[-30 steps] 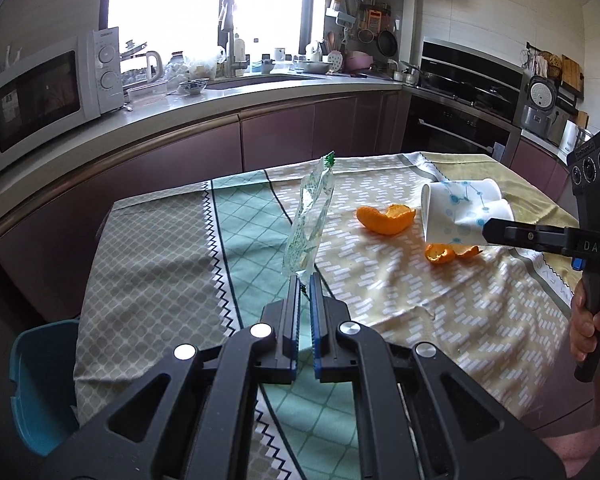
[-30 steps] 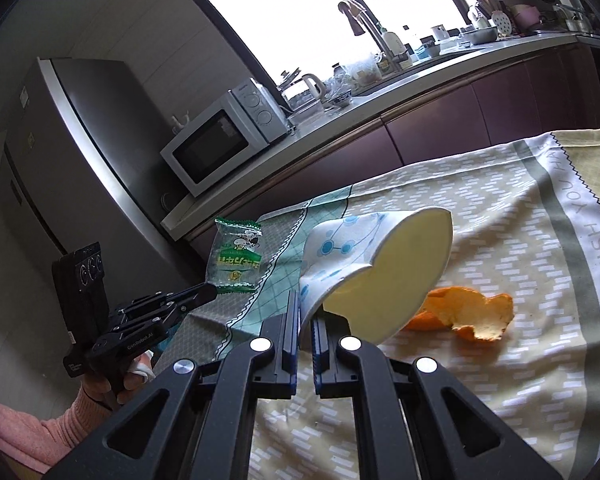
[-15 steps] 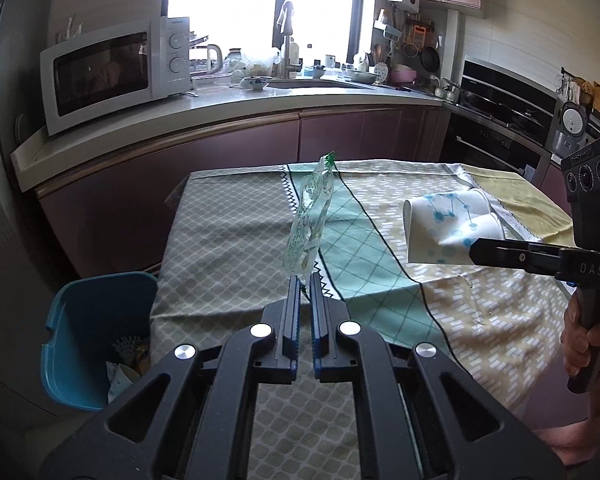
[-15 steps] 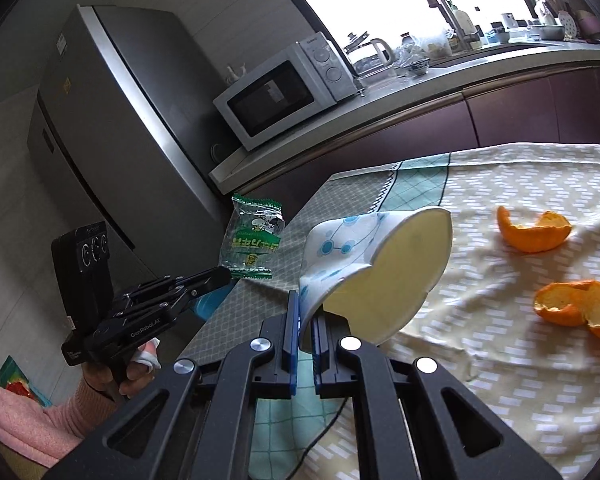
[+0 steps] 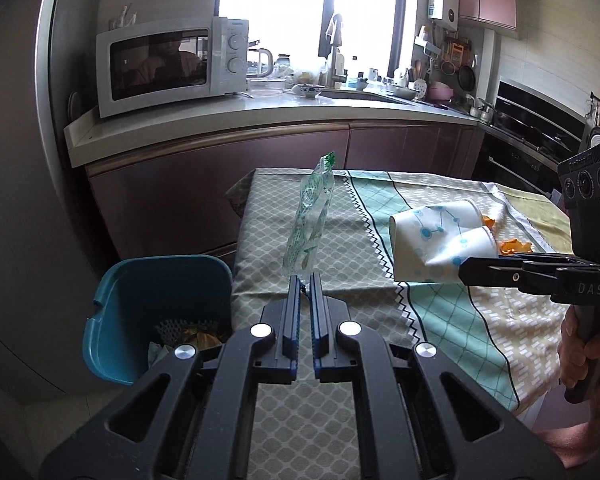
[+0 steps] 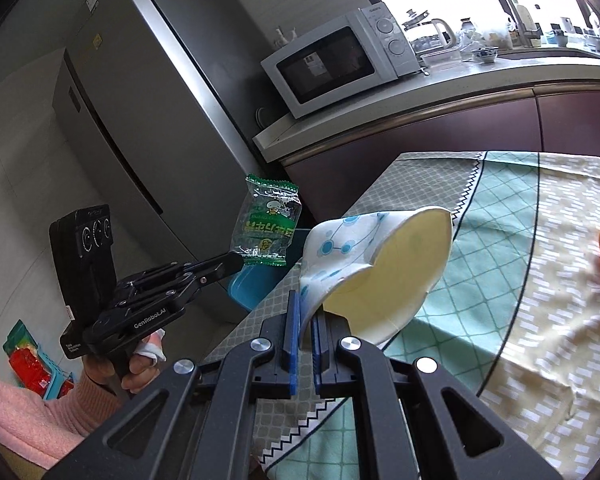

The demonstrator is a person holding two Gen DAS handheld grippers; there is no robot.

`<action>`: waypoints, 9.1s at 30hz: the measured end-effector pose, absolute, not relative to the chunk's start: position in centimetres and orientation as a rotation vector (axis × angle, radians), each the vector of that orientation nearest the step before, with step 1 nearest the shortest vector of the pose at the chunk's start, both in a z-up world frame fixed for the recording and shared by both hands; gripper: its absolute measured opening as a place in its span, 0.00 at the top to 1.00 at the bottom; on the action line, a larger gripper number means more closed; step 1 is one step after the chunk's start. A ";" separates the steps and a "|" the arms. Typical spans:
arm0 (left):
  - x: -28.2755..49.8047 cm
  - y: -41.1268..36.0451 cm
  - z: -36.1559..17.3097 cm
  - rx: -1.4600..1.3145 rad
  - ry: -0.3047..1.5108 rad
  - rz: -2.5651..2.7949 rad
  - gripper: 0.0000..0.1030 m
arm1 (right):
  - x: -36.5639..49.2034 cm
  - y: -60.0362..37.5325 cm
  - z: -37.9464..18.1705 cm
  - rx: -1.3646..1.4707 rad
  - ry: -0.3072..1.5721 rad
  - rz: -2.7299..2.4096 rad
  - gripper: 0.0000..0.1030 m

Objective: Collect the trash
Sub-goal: 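Lift the bag and cup and carry both toward the teal bin, then lower the bag and cup into the teal bin and open both tools, then move both open tools over the table toward the two orange peels, then grasp one orange peel with the left tool while the right tool grasps the other peel, then lift both orange peels and carry them over the teal bin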

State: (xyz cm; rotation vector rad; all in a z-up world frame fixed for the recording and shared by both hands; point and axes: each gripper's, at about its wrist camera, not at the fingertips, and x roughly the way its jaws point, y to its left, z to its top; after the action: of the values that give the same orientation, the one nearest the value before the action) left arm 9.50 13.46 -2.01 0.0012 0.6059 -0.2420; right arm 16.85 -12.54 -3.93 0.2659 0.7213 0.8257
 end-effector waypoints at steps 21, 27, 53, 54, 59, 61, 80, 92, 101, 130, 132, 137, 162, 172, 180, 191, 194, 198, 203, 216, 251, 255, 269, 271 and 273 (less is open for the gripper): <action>9.5 22.3 -3.9 -0.082 0.629 -0.053 0.95 | 19.0 -3.3 -3.6 0.139 0.793 0.965 0.95; 10.0 23.7 -4.7 -0.091 0.646 -0.024 0.95 | 20.2 -1.0 -4.1 0.120 0.823 0.984 0.95; 12.5 25.3 -7.4 -0.110 0.706 0.037 0.95 | 23.3 5.1 -6.7 0.026 0.917 1.010 0.95; 12.6 25.3 -7.5 -0.111 0.709 0.038 0.95 | 23.4 5.4 -6.8 0.023 0.920 1.010 0.95; 13.0 25.6 -8.2 -0.114 0.722 0.046 0.95 | 23.8 5.9 -7.3 0.016 0.933 1.005 0.95; 13.1 25.7 -8.4 -0.115 0.725 0.051 0.95 | 24.1 6.2 -7.4 0.013 0.938 1.003 0.95; 15.0 25.9 -10.2 -0.132 0.771 0.065 0.95 | 26.4 9.2 -9.0 -0.038 0.976 0.976 0.93; 16.4 25.6 -11.9 -0.150 0.818 0.045 0.93 | 27.4 10.0 -9.7 -0.039 0.983 0.952 0.89; 14.3 24.5 -10.4 -0.146 0.766 0.020 0.93 | 25.9 8.1 -9.3 -0.015 0.963 0.970 0.86; 9.0 10.9 -3.6 -0.015 0.593 -0.214 0.36 | 16.8 -12.0 -5.4 0.177 0.757 0.755 0.64; 9.0 9.2 -3.6 0.001 0.593 -0.243 0.33 | 16.4 -14.0 -5.4 0.190 0.749 0.711 0.63; 9.3 5.0 -4.0 0.032 0.604 -0.316 0.31 | 15.6 -19.0 -5.3 0.238 0.719 0.594 0.62; 16.6 -10.8 -6.1 0.127 0.705 -0.565 0.36 | 14.4 -35.0 -8.7 0.407 0.693 0.225 0.56; 21.0 -15.8 -7.0 0.163 0.746 -0.592 0.39 | 15.1 -36.3 -10.0 0.418 0.732 0.207 0.53; 23.6 -17.4 -6.8 0.091 0.787 -0.615 0.40 | 16.1 -38.0 -10.4 0.468 0.732 0.189 0.53; 26.4 -18.6 -7.8 0.027 0.868 -0.613 0.48 | 17.9 -38.8 -11.3 0.508 0.766 0.226 0.53; 27.0 -18.9 -8.5 0.005 0.898 -0.626 0.51 | 18.0 -38.9 -11.3 0.509 0.768 0.239 0.53; 27.2 -19.0 -9.0 -0.028 0.925 -0.666 0.61 | 18.1 -38.7 -11.3 0.508 0.771 0.256 0.56; 27.0 -18.6 -9.5 -0.048 0.940 -0.682 0.68 | 18.2 -38.9 -11.5 0.521 0.782 0.277 0.67; 26.2 -17.0 -10.2 -0.097 0.962 -0.664 0.92 | 17.6 -38.3 -11.6 0.517 0.786 0.303 0.96; 16.7 -1.3 -5.3 -0.136 0.791 -0.442 0.94 | 14.7 -33.2 -6.0 0.499 0.656 0.464 0.97; 15.9 0.0 -4.7 -0.137 0.773 -0.423 0.94 | 15.0 -31.8 -5.4 0.491 0.649 0.494 0.97; 13.1 5.1 -2.7 -0.157 0.709 -0.366 0.94 | 16.1 -25.6 -4.0 0.454 0.649 0.614 0.97; 12.8 5.9 -2.5 -0.158 0.700 -0.352 0.94 | 16.2 -24.7 -3.9 0.446 0.654 0.629 0.97; 12.4 6.8 -2.3 -0.161 0.693 -0.340 0.94 | 16.4 -23.8 -3.8 0.441 0.659 0.642 0.97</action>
State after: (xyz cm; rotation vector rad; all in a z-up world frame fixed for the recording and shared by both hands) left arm 12.44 6.79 -2.29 -0.1610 0.6930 -0.3404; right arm 16.40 -23.84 -3.82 0.4410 0.6586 0.6425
